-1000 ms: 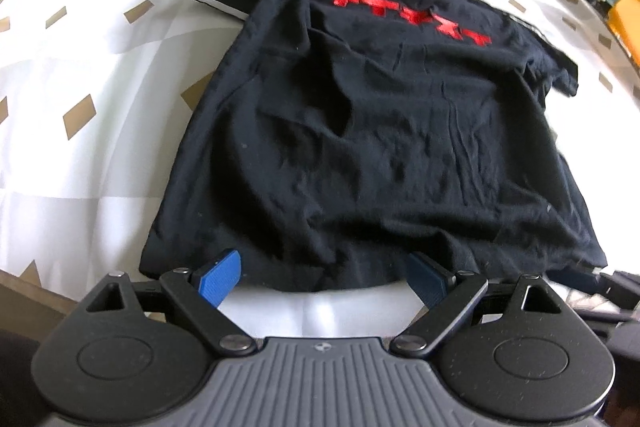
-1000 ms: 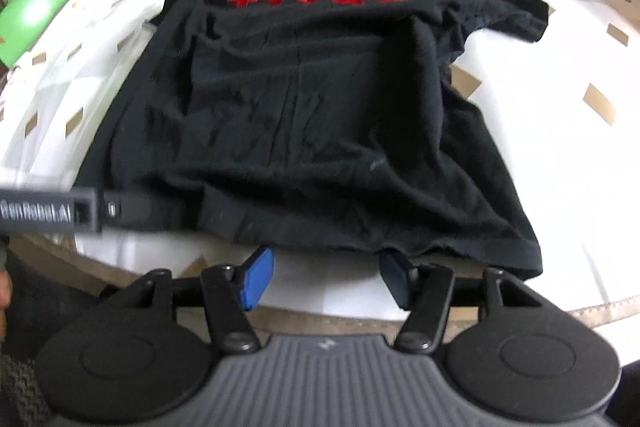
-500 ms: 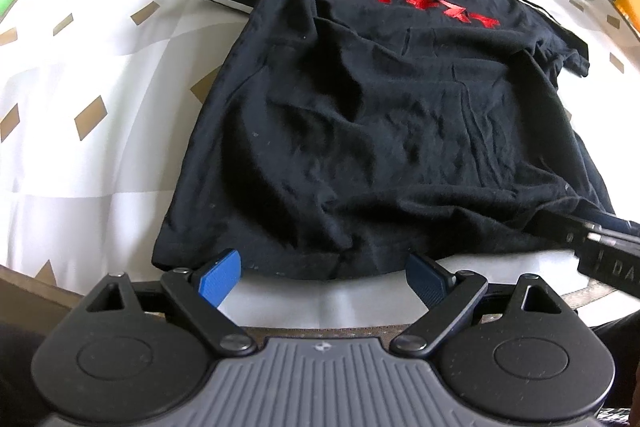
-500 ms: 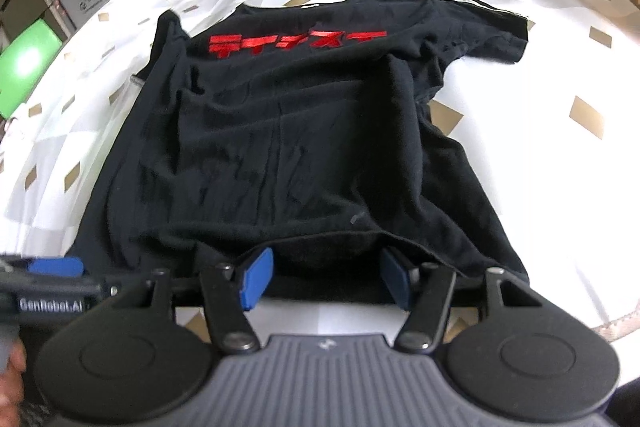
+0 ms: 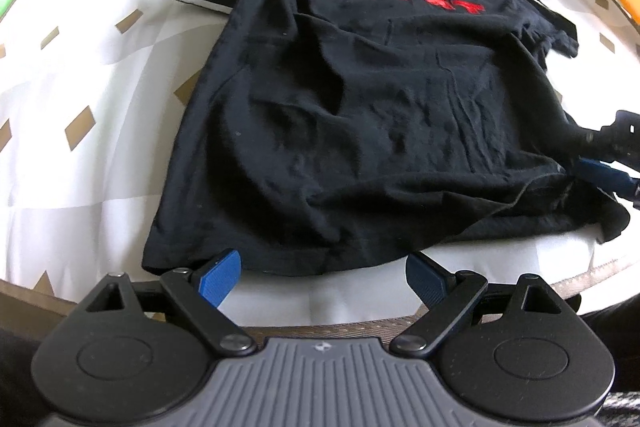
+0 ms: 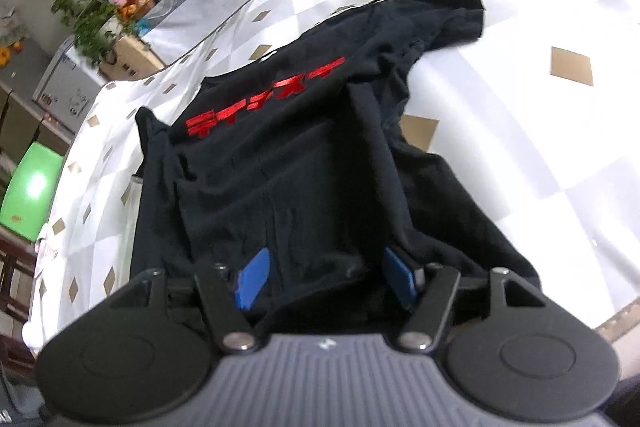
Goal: Fold clothes
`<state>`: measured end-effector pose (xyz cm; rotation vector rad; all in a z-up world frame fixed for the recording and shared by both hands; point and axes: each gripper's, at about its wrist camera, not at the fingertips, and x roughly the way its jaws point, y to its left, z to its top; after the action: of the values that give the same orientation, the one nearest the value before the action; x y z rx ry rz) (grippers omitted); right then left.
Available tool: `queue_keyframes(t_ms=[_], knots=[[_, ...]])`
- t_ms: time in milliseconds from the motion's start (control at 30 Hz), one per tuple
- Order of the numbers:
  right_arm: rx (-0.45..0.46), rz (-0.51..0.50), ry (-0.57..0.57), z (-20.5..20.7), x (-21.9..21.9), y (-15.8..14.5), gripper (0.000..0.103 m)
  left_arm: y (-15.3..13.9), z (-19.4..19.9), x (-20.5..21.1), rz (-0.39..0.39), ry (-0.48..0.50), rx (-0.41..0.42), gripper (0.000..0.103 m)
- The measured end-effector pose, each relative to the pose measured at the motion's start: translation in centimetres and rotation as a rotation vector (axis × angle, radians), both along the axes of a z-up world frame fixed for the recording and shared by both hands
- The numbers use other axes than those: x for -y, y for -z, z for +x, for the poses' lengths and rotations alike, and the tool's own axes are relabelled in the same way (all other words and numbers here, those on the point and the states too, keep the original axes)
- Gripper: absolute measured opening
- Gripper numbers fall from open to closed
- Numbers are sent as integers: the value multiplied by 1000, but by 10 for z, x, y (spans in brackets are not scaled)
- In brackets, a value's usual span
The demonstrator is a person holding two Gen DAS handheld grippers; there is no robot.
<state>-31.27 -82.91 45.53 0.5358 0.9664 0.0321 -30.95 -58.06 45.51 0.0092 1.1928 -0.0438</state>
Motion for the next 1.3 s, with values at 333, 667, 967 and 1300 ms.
queue_keyframes(t_ms=[333, 667, 967, 1300], knots=[[-64, -107, -84, -11, -13, -5, 64, 10, 13, -11, 33, -79, -2, 90], [-109, -219, -226, -19, -40, -1, 64, 13, 21, -32, -44, -204, -12, 90], [-134, -346, -333, -22, -66, 8, 64, 13, 22, -37, -65, -235, -19, 90], [-80, -351, -291, -17, -64, 10, 64, 1, 18, -41, -129, -244, 5, 90]])
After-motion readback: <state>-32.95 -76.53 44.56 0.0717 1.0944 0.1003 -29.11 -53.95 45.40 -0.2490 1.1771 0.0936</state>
